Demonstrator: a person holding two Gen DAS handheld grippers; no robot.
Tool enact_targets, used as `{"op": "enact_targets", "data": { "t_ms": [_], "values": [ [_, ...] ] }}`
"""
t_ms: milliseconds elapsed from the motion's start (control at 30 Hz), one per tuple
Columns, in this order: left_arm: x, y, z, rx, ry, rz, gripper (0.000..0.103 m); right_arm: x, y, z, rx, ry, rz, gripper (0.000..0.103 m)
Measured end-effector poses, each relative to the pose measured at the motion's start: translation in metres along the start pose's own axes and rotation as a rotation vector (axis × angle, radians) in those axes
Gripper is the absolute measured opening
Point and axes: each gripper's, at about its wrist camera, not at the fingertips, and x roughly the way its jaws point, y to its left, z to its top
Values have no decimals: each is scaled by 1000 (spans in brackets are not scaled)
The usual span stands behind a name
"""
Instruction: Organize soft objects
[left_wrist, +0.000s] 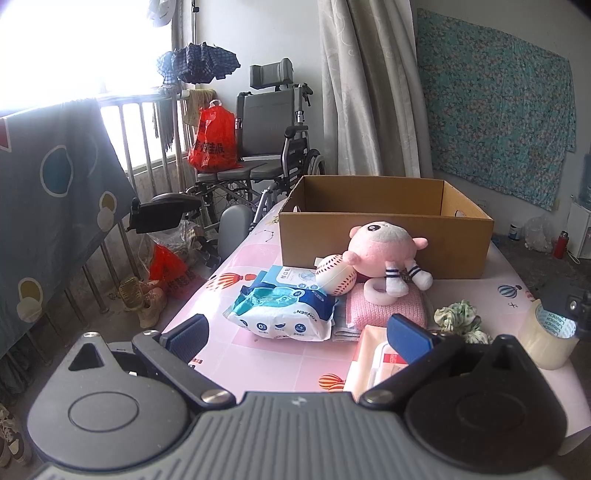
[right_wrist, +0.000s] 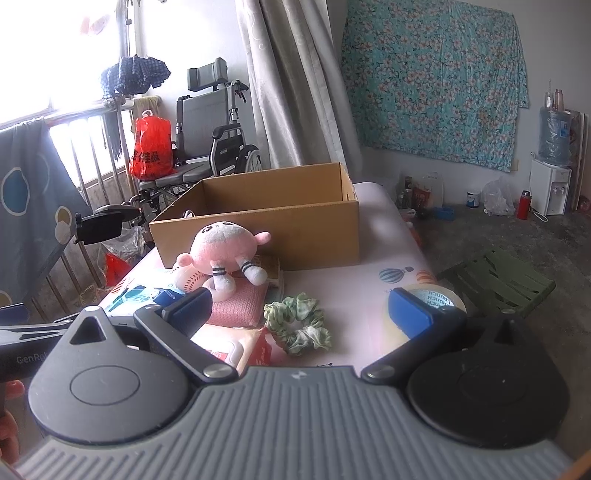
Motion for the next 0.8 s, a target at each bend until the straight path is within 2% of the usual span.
{"op": "enact_targets", "data": {
  "t_ms": [800],
  "values": [
    [-9,-5,0,1,-22,-28,103,-4,1,-4,-18,-3,8,102]
  ]
}}
